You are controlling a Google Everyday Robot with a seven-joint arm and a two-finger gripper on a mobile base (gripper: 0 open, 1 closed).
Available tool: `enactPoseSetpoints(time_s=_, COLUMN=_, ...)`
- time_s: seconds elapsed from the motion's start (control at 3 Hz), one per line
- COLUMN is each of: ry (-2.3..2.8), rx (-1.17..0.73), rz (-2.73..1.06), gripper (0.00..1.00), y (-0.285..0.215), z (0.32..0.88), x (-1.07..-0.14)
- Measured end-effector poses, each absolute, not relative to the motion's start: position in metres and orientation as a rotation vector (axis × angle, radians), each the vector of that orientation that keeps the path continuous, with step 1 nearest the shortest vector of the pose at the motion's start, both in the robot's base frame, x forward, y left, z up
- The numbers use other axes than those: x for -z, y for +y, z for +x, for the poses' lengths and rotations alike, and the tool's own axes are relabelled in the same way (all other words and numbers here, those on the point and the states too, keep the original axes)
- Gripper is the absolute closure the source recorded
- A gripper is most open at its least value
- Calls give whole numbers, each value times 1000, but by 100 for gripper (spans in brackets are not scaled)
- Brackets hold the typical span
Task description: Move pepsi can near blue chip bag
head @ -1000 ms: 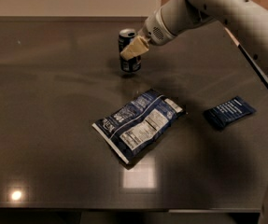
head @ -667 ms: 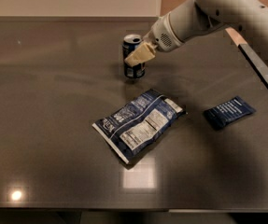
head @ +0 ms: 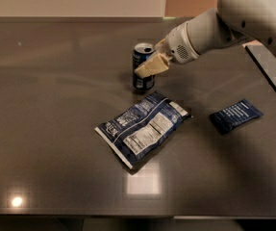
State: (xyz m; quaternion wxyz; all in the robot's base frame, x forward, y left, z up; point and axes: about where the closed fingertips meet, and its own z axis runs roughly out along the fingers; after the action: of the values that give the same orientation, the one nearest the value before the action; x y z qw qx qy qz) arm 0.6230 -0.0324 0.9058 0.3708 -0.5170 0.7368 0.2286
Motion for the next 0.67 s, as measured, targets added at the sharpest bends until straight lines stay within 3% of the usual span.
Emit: enactPoseSetpoints(time_s=0.67, ry=1888, rx=-626, rz=-1345, gripper=35, y=-38, z=602, x=-894)
